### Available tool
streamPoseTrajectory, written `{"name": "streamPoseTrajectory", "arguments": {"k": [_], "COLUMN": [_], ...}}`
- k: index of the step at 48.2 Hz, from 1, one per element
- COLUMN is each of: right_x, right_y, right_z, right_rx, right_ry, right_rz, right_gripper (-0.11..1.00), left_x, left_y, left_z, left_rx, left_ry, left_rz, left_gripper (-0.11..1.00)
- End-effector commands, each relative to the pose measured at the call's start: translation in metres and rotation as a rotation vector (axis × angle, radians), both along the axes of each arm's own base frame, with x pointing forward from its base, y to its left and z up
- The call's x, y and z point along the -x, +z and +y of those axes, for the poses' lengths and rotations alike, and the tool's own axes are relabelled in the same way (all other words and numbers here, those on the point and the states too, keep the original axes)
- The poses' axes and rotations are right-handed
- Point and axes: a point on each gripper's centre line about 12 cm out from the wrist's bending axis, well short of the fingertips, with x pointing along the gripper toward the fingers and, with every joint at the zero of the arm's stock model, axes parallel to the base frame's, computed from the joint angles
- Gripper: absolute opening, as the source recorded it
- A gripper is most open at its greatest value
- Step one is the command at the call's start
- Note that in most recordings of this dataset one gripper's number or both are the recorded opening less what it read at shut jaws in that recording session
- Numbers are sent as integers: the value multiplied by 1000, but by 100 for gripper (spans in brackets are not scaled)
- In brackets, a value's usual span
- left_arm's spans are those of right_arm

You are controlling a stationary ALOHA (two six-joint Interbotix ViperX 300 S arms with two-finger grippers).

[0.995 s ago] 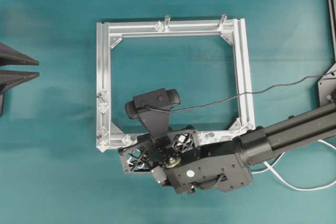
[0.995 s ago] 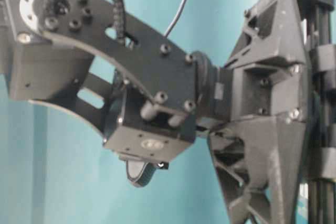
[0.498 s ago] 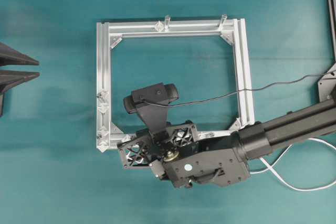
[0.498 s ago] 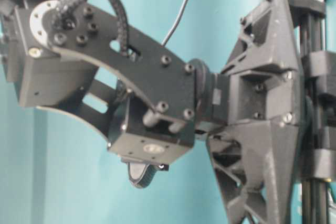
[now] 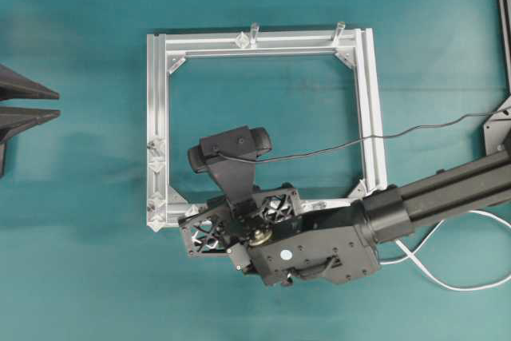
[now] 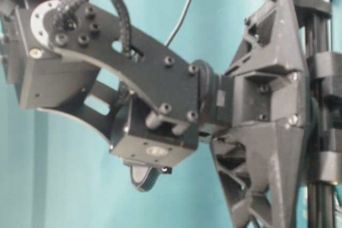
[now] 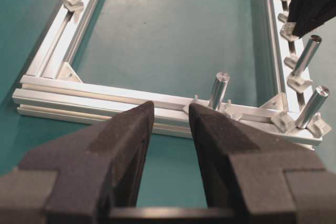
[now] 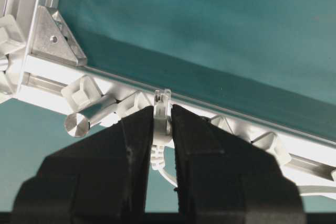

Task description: Move the cable alternately left and right between 8 closely spaced pins so it hooks onto each one.

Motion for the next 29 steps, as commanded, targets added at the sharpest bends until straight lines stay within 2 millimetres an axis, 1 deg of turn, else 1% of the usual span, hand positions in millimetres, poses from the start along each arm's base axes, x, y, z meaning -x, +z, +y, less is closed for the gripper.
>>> {"name": "streamPoseTrajectory", "arguments": {"k": [1, 15, 29], "right_x": [-1, -1, -4], "right_y": [15, 15, 15], "right_z": [0, -1, -14], "right_rx": [-5, -3, 11], "right_ry": [6, 2, 5], "right_rz": [-34, -32, -21], "right_gripper": [13, 13, 13], "left_x": [-1, -1, -1], "left_y": [4, 4, 4], "left_z": [0, 0, 0], "left_rx": [3, 1, 3], "left_ry": [2, 2, 2], "left_rz": [-13, -11, -11], "left_gripper": [38, 38, 38]}}
